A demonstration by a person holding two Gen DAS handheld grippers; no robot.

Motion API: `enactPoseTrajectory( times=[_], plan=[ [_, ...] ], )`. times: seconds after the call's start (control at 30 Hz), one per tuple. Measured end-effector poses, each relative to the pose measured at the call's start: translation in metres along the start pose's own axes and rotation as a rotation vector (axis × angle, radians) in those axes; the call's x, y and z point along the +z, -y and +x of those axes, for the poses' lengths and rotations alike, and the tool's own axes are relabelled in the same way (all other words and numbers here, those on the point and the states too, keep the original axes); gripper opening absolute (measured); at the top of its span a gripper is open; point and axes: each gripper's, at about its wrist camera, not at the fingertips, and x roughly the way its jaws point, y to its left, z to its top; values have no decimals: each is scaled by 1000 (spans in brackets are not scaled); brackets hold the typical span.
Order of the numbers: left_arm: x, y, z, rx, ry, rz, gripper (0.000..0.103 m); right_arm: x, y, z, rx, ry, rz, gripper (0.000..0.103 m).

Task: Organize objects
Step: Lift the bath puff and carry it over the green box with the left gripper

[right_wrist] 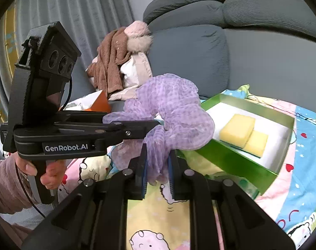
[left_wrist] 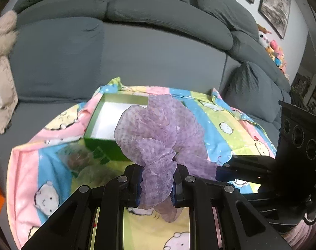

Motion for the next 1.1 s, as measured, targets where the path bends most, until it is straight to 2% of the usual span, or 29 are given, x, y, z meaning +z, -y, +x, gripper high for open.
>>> enactPoseTrajectory(
  times=[0.53,0.77,1.1],
  plan=[
    [36,42,33,-17,14,75,19,7,41,-31,-75,71,56,16],
    [47,46,48,-21,6,77,19,13,58,-34,-97,78,56,16],
    [60,35,72,2,-14,55,19,24,79,-15,-111,59,56,16]
  ],
)
